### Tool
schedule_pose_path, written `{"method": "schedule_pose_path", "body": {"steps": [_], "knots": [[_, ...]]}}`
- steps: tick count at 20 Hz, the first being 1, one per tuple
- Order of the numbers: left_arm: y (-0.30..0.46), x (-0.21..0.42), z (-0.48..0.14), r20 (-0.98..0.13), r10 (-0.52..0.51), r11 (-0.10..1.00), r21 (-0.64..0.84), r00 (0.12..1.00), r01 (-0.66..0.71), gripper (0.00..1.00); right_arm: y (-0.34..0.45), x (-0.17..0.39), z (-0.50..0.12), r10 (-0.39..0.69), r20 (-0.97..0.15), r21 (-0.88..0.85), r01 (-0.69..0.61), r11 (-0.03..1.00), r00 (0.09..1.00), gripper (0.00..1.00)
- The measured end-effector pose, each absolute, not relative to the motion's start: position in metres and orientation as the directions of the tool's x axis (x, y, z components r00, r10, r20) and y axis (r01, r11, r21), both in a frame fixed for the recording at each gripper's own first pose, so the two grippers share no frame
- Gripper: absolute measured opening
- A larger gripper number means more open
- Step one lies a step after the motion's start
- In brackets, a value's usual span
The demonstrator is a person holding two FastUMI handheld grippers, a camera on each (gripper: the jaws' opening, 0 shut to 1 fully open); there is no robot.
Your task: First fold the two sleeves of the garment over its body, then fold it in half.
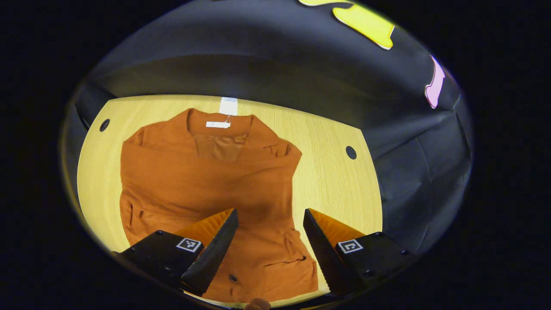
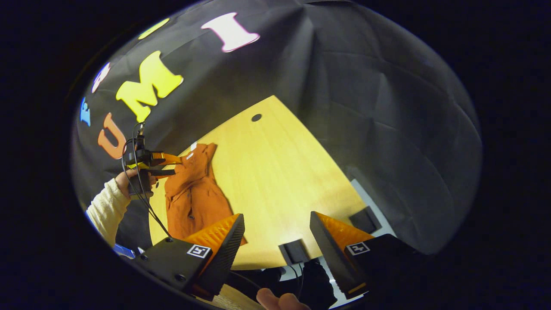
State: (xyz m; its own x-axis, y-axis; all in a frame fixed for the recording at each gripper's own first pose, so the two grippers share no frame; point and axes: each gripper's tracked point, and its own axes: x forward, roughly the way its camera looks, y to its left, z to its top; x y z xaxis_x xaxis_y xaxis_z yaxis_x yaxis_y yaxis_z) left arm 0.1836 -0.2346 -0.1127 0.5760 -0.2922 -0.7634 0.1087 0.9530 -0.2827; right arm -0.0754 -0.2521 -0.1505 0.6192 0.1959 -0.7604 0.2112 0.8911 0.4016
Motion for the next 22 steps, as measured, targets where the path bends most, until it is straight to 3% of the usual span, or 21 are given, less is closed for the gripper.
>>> {"method": "schedule_pose_path", "body": {"steps": [5,7,12,14,16,17,22], "knots": [[-0.155,0.126,-0.127,-0.728,-0.261,0.956,-0.289,0.634,0.061,0.99,-0.180,-0.048,-0.169,0.282,-0.786,0.367,0.048,0.929,0.550,0.98],[-0.115,0.102,-0.139,-0.729,-0.226,0.963,-0.267,0.646,0.035,0.99,-0.155,-0.043,-0.179,0.296,-0.806,0.335,-0.018,0.942,0.513,0.93],[-0.034,0.037,-0.181,-0.777,-0.148,0.966,-0.246,0.612,-0.079,0.99,-0.085,-0.036,-0.202,0.317,-0.844,0.288,-0.131,0.948,0.434,0.98],[-0.009,0.015,-0.193,-0.795,-0.128,0.963,-0.242,0.593,-0.116,0.99,-0.077,-0.029,-0.214,0.275,-0.855,0.258,-0.101,0.961,0.439,0.98],[0.020,-0.007,-0.209,-0.814,-0.105,0.967,-0.217,0.571,-0.132,1.00,-0.056,-0.026,-0.222,0.356,-0.842,0.356,-0.079,0.931,0.405,0.98],[0.032,-0.018,-0.215,-0.825,-0.099,0.969,-0.208,0.556,-0.136,0.99,-0.050,-0.025,-0.233,0.364,-0.852,0.371,-0.057,0.927,0.375,0.94],[0.064,-0.053,-0.240,-0.878,-0.181,0.946,-0.278,0.443,-0.166,0.99,-0.077,-0.039,-0.297,0.295,-0.940,0.290,-0.049,0.956,0.172,0.98]]}}
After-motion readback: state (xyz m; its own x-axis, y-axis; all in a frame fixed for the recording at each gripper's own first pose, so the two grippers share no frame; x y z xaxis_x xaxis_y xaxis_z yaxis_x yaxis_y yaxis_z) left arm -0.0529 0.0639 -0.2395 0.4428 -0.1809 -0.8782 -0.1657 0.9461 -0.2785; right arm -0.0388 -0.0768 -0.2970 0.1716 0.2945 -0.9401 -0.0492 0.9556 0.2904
